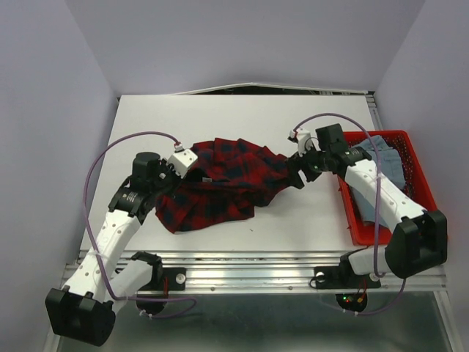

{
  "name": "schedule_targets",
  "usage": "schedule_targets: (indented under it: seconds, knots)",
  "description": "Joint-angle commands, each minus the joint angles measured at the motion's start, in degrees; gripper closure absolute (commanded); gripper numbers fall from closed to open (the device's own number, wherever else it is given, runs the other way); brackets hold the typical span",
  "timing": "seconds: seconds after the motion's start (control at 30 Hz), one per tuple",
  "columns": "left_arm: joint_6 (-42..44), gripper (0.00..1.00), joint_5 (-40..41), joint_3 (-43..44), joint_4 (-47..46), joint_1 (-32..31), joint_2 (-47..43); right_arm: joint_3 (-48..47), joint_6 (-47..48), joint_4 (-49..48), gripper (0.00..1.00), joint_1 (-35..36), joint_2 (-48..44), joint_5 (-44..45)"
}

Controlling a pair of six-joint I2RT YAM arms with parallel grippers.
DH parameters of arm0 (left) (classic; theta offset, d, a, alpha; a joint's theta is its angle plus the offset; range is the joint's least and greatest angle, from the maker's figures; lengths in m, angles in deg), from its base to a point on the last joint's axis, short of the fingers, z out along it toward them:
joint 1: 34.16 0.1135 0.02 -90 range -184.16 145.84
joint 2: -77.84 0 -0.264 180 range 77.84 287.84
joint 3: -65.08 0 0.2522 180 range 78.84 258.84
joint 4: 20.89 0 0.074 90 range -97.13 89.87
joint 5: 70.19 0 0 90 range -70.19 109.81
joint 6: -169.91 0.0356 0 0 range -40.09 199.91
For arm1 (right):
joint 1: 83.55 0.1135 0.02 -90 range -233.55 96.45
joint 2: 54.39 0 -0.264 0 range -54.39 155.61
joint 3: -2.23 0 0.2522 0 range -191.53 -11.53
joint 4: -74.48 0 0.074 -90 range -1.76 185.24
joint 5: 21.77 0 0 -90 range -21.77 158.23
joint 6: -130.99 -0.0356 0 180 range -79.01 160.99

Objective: Fold and stack the skirts
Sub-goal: Flatten the skirt out

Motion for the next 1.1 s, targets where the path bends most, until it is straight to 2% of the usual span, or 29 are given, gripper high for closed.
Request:
schedule_targets:
  seconds: [0.0, 0.17, 0.33, 0.63, 0.77, 0.87, 0.97, 1.0, 1.03, 1.07]
  knots:
    - [3.45, 1.0, 5.59, 1.32, 0.86, 1.27, 0.23, -3.57, 4.48, 1.23, 0.17, 3.2, -0.34, 7.9]
    - [2.13, 1.0, 4.62, 1.5, 0.51, 1.1, 0.94, 0.03, 9.57, -2.73, 0.15, 12.51, -3.07, 14.75]
    - [2.13, 1.0, 4.36, 1.85, 0.68, 1.01, 1.38, 1.62, 16.06, -5.19, 0.15, 14.73, -2.28, 15.46]
    - [0.9, 1.0, 3.92, 2.02, 1.29, 1.01, 2.25, 4.34, 26.89, -14.06, 0.19, 23.5, -2.02, 18.53]
    - [0.54, 1.0, 4.09, 2.11, 1.21, 0.92, 2.43, 5.92, 28.38, -19.42, 0.25, 26.24, -2.37, 19.94]
    - [0.19, 1.0, 4.7, 2.29, 1.21, 0.92, 2.69, 6.01, 28.83, -22.24, 0.33, 27.04, -2.46, 21.88]
    - [-0.68, 1.0, 5.58, 2.81, 1.03, 1.01, 3.57, 5.05, 28.39, -23.91, 0.6, 27.56, -1.84, 22.75]
    - [-1.21, 1.0, 6.02, 2.99, 1.12, 1.01, 3.75, 4.53, 27.69, -25.13, 0.9, 27.56, -1.75, 23.45]
    - [-2.08, 1.0, 7.59, 3.51, 1.03, 1.01, 4.1, 4.43, 25.42, -26.36, 0.99, 27.56, -1.49, 27.46]
    - [-2.53, 1.0, 8.74, 3.69, 0.95, 1.01, 4.19, 4.08, 24.18, -26.9, 0.99, 27.56, -1.23, 29.33]
